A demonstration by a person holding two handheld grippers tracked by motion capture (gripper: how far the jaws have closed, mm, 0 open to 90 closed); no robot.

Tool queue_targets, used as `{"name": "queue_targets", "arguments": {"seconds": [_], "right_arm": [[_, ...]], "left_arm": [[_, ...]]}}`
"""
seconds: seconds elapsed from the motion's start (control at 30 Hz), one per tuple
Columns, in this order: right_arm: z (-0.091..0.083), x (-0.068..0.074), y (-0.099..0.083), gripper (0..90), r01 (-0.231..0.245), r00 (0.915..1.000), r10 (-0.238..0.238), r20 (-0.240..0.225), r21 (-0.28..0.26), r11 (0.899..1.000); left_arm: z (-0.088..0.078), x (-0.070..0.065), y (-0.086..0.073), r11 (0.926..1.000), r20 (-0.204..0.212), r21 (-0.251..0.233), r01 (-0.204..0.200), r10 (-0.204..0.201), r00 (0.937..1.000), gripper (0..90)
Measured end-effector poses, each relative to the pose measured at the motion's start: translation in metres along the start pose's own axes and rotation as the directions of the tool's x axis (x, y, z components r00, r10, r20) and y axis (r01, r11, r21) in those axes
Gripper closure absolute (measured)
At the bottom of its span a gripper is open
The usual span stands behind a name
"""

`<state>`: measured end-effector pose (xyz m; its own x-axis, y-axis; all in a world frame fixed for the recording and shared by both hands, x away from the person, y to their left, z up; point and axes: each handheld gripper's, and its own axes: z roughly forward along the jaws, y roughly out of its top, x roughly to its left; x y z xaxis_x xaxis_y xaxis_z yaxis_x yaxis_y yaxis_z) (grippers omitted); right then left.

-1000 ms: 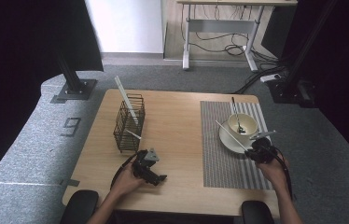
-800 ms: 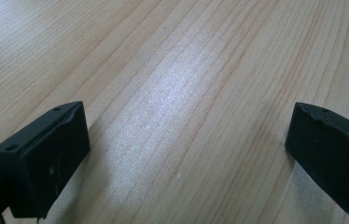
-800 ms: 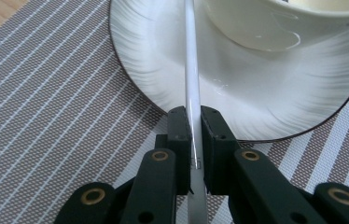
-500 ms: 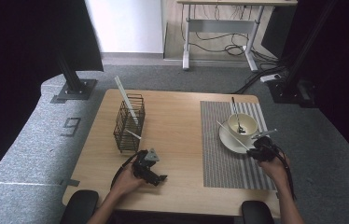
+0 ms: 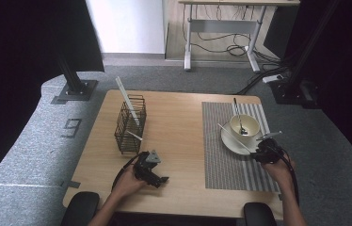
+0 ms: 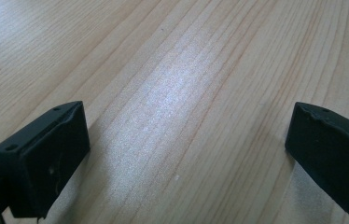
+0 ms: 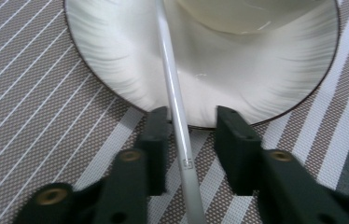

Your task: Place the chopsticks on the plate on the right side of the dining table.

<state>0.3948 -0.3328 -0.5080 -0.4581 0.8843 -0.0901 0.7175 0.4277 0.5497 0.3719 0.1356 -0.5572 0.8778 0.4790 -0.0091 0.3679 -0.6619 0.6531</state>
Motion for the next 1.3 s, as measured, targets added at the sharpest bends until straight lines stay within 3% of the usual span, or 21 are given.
{"name": "queue_targets", "arguments": {"seconds": [0.2,0.33,0.5,0.6,0.73,0.87,1.0,1.07,1.3], "right_arm": [[0.000,0.000,-0.003,35.4,-0.038,0.9987,0.039,0.034,-0.030,0.999],[-0.008,0.003,-0.005,30.4,-0.052,0.9982,0.055,0.026,-0.090,0.995],[-0.020,0.011,-0.013,23.6,-0.054,0.9985,0.055,0.000,-0.199,0.979],[-0.021,0.017,-0.016,18.3,-0.087,0.9959,0.080,-0.042,-0.211,0.974],[-0.021,0.029,-0.018,13.4,-0.072,0.9965,0.062,-0.055,-0.200,0.977],[-0.023,0.041,-0.020,12.0,-0.062,0.9962,0.047,-0.074,-0.220,0.973],[-0.024,0.051,-0.024,7.6,-0.087,0.9933,0.064,-0.097,-0.258,0.962],[-0.021,0.055,-0.026,4.2,-0.106,0.9914,0.081,-0.102,-0.265,0.958],[-0.010,0.054,-0.028,1.9,-0.113,0.9922,0.096,-0.079,-0.254,0.961]], "left_arm": [[0.000,0.000,0.000,1.0000,-0.001,-0.002,0.000,0.000,1.0000,0.0],[0.000,0.000,0.000,1.0000,0.001,-0.004,0.001,-0.001,1.0000,0.0],[0.000,-0.001,0.000,1.0000,0.002,-0.005,-0.003,0.003,1.0000,0.0],[0.000,-0.001,0.000,1.0000,0.003,-0.005,-0.003,0.003,1.0000,0.0],[0.000,-0.001,0.000,1.0000,0.005,-0.003,-0.007,0.007,1.0000,0.0],[0.000,-0.001,0.000,1.0000,0.006,-0.004,-0.006,0.006,1.0000,0.0],[0.000,-0.001,0.000,1.0000,0.008,-0.003,-0.009,0.009,0.9999,0.0],[0.000,-0.002,0.000,0.9999,0.010,-0.003,-0.010,0.010,0.9999,0.0],[0.000,-0.001,0.000,0.9999,0.011,-0.003,-0.011,0.011,0.9999,0.0]]}}
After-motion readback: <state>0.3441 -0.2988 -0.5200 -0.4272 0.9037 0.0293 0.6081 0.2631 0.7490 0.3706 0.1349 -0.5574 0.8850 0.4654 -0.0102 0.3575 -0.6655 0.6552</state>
